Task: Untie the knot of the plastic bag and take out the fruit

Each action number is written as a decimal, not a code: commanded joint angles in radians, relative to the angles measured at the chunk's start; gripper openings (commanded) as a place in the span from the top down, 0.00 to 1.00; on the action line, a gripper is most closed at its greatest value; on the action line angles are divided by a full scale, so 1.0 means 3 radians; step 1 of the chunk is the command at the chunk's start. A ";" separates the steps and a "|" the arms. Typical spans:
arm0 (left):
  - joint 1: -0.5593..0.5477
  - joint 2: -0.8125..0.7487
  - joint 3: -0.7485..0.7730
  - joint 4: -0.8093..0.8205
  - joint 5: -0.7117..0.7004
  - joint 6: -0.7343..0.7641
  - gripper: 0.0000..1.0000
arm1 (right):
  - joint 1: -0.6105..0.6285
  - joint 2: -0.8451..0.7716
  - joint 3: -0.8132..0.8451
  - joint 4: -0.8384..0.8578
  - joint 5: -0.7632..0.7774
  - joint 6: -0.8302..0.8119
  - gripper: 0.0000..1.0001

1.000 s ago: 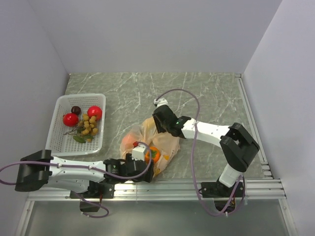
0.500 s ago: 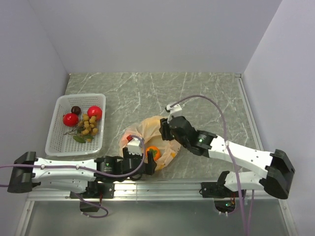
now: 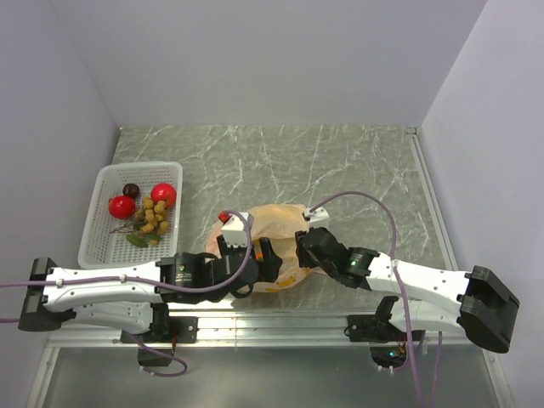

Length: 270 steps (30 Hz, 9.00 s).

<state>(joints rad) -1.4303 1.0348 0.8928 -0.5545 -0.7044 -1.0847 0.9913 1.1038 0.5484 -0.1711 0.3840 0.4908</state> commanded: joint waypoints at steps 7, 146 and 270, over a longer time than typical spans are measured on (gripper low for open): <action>-0.0013 0.0247 0.0215 0.0226 -0.0372 0.0020 0.26 | 0.0040 -0.0064 -0.0079 0.0294 0.0162 0.0179 0.51; 0.1163 0.0406 -0.0291 0.1091 0.1356 0.1361 0.07 | -0.0527 0.0834 0.0923 0.0181 -0.0103 -0.1477 0.32; 0.3519 -0.0985 -0.0486 0.0612 -0.0353 0.0988 0.95 | 0.0122 -0.1133 0.0253 0.0008 0.1650 -0.0163 1.00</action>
<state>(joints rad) -0.4503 0.7258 0.7841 -0.2539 -0.8333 -0.7235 1.0233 0.7204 0.5896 -0.2207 0.8452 0.4667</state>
